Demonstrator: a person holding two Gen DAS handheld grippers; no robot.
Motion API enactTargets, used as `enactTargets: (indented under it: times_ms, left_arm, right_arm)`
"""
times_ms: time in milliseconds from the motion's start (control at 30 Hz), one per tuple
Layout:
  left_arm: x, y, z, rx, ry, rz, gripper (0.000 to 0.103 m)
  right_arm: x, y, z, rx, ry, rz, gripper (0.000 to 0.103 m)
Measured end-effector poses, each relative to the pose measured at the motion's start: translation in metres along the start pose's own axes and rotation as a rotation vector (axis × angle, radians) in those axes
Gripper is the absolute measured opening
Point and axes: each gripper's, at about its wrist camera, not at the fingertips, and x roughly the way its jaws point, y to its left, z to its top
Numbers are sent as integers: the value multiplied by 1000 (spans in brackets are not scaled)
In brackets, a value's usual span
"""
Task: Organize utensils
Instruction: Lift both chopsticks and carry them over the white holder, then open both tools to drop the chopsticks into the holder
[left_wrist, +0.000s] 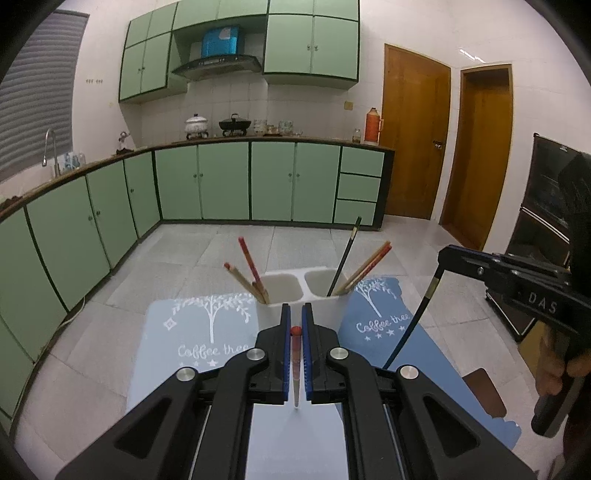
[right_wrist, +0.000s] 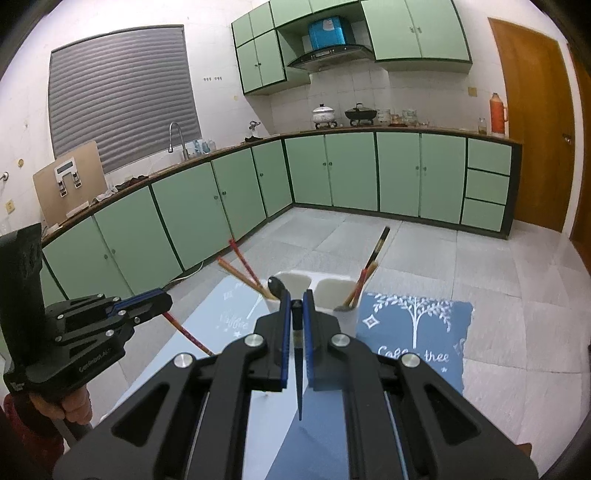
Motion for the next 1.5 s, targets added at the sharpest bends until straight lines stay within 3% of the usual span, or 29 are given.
enactTargets:
  times_ms: [200,500,800,1000,1233,1500]
  left_arm:
    - [-5,-5,20,12,-40,-19,6]
    - [-29,-20,86,62,-223,0,6]
    - [6,-18,132,49,-328,36,6]
    - [60,-5,129,26,-310,66,6]
    - [120,9,105,4,-192,69,6]
    - [127,21,91,-21,-147,72,11]
  right_arm:
    - [-6,-5,28,-6,-35,24,6]
    - [-15,-11,97,-26,-155,32,6]
    - [21,-34,137,-37,-202,-21,6]
    - [65,-56,131,-11,-171,-30,6]
    - [112,-58,103,-16,-85,-23,6]
    - [119,-60,81,11,-44,-18,10]
